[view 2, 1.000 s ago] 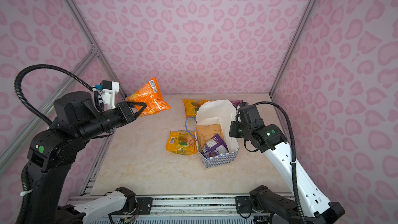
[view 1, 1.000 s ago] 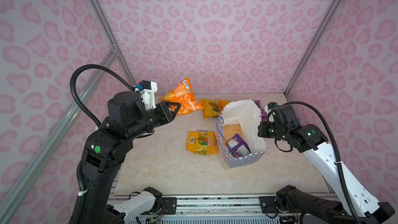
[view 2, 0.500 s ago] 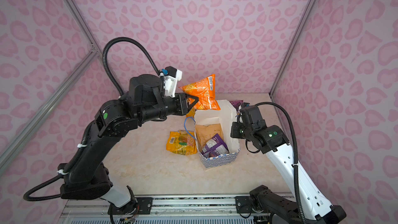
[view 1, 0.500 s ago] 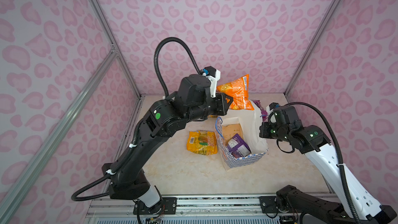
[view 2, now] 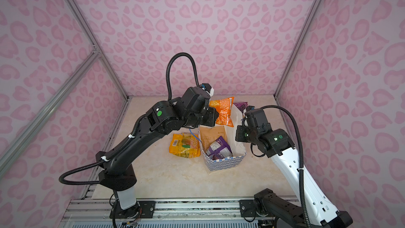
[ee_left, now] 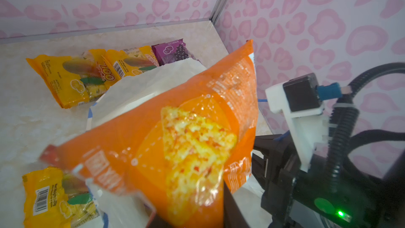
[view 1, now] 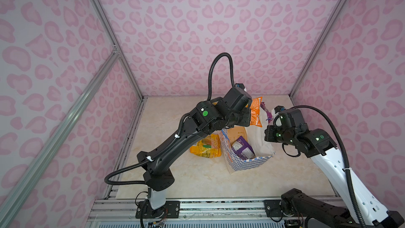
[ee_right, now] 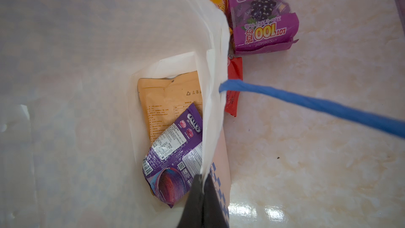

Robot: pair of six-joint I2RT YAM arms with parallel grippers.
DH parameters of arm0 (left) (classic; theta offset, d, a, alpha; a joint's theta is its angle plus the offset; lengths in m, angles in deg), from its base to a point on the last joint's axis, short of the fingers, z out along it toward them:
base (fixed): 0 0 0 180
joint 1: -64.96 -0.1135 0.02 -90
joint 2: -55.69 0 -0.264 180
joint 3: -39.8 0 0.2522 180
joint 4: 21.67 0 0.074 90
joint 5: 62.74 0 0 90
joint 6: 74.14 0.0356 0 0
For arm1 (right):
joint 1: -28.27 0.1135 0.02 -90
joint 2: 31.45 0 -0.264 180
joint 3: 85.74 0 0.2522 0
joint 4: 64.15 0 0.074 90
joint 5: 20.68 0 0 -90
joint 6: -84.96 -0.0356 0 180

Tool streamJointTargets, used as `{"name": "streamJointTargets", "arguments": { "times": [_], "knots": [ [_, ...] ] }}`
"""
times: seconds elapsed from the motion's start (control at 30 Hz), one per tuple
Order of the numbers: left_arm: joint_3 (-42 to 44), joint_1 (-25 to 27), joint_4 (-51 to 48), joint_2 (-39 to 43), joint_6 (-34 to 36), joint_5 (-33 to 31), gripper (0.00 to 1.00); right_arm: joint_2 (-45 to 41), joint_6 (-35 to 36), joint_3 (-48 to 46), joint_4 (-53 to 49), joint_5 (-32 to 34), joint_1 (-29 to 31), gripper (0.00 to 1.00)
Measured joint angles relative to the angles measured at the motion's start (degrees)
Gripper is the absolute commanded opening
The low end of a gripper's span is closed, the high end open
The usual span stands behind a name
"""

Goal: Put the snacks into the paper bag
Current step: 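Carry the orange chip packet with the left gripper over the paper bag, then lower the orange chip packet into the bag and open the left gripper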

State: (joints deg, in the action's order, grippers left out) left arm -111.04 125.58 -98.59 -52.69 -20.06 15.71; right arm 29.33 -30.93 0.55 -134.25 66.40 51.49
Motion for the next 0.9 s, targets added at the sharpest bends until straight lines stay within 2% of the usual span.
{"name": "streamJointTargets", "arguments": {
  "times": [0.3,0.9],
  "knots": [
    [1.90,1.64,-2.10,-5.53,-1.14,-1.57,0.26,-0.33,-0.02,-0.72,1.18,-1.18,-0.04,0.00],
    [3.41,1.05,-4.57,-12.83,-1.51,-5.35,0.29,-0.90,-0.04,-1.75,2.01,-2.01,-0.04,0.00]
  ]
}}
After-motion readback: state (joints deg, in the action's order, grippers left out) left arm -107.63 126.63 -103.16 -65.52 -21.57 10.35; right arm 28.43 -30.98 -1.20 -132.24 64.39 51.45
